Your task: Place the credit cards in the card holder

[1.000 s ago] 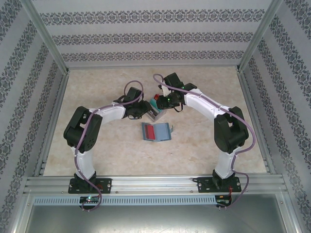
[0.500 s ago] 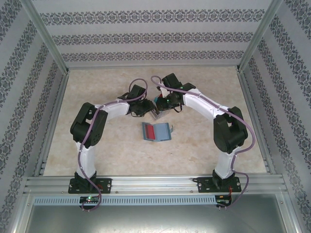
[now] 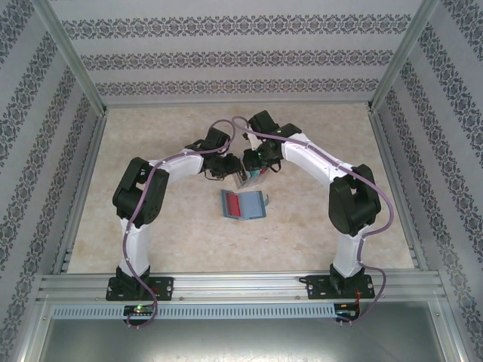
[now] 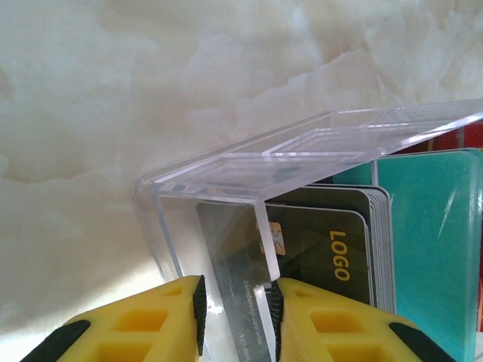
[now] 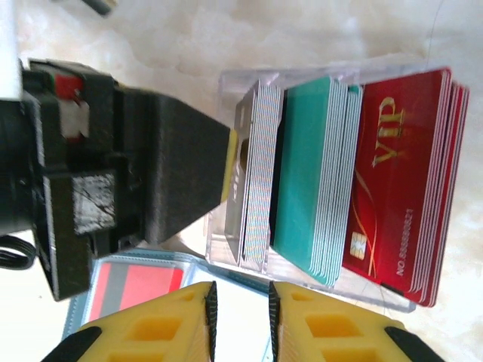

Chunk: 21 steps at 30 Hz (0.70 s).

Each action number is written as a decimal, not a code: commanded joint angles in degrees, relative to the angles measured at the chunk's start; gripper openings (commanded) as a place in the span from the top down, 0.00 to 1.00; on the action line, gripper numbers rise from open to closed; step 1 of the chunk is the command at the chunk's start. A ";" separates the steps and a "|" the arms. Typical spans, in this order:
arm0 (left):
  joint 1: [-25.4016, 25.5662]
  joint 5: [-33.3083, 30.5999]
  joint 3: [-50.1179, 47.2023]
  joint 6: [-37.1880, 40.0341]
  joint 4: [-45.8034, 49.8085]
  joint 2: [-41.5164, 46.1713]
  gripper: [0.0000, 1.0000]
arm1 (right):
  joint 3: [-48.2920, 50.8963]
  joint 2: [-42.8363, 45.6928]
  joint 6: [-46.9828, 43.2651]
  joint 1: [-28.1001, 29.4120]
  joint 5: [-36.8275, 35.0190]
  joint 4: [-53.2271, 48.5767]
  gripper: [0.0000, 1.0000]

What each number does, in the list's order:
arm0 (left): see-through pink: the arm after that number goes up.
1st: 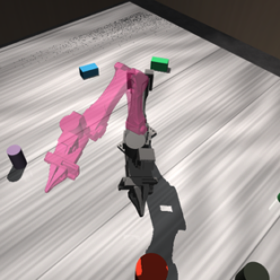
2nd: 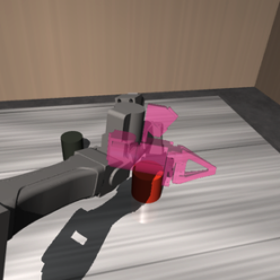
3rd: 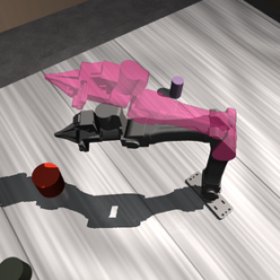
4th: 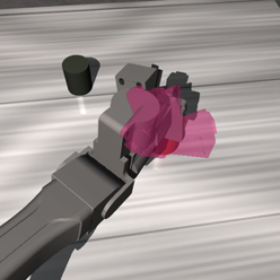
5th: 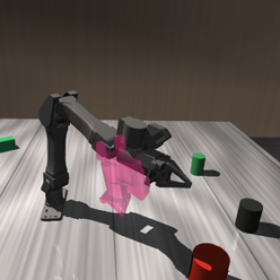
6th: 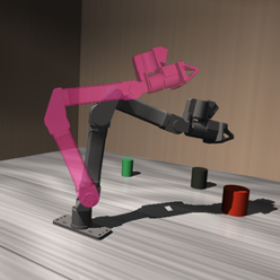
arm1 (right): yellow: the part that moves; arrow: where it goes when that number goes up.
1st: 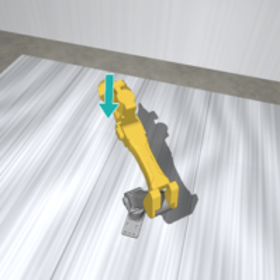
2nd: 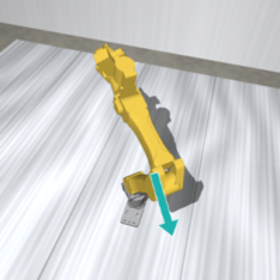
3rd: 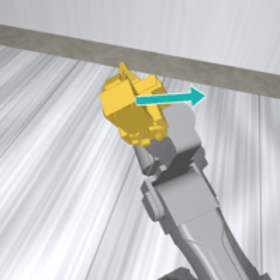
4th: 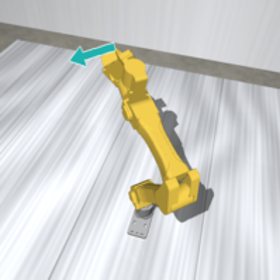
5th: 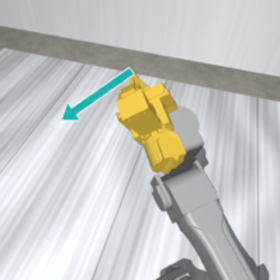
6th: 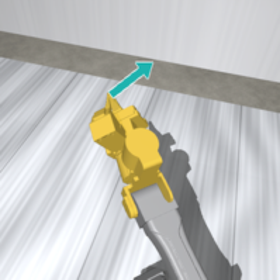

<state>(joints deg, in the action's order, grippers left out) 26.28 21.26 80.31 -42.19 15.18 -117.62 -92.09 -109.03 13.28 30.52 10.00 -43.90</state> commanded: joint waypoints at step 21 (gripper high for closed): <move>1.77 -1.73 -1.29 1.26 4.95 -1.23 0.70 | -2.63 -2.20 -4.02 -1.01 0.74 -2.42 0.74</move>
<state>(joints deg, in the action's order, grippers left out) 26.94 21.32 81.47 -40.97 16.56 -118.34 -92.97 -110.83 11.49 29.74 10.94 -45.45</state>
